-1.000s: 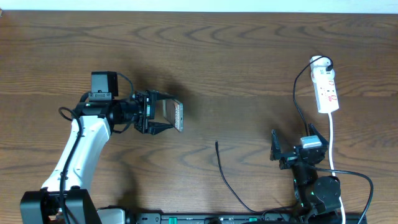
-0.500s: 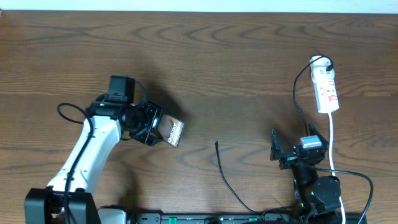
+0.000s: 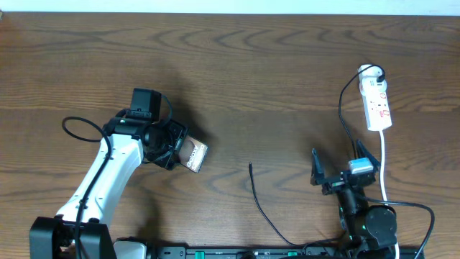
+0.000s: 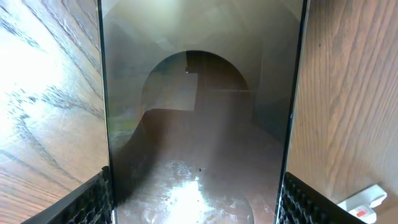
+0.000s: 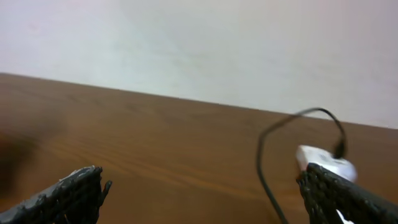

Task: Plug charger to phone and switch on socket
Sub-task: 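Swing the right gripper left toward the phone held by the left gripper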

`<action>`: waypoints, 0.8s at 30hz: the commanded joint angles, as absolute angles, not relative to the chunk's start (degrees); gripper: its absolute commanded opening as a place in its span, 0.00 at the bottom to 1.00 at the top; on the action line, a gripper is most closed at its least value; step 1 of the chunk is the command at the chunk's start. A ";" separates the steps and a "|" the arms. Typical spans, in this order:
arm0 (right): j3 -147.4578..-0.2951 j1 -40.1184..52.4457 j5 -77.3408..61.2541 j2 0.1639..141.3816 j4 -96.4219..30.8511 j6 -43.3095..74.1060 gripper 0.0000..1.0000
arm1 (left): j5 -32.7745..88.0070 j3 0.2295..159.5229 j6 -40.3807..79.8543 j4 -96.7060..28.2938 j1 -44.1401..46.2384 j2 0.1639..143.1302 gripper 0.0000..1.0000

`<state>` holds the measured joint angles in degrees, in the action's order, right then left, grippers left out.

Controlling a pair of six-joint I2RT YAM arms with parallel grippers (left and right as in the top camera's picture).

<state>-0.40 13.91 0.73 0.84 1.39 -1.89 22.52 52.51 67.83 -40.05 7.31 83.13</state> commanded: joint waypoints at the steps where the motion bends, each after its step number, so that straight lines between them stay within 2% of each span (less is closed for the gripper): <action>1: -1.50 14.28 -6.50 0.58 1.17 5.23 0.99 | 20.88 53.10 67.09 -39.97 7.49 81.97 0.07; 10: -9.39 14.24 -17.17 10.92 0.40 12.88 0.99 | 20.91 53.10 67.09 -40.01 7.49 81.97 0.07; 21: -28.95 14.24 -34.09 42.61 0.86 21.12 0.99 | 20.88 53.10 67.33 -40.01 7.49 81.97 0.07; 24: -32.03 14.26 -40.27 50.48 5.98 24.58 0.99 | 20.88 53.10 67.77 -39.99 7.49 81.97 0.07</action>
<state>-28.97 13.91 -31.18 44.75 3.42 19.00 21.04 52.51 67.48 -40.07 7.29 83.11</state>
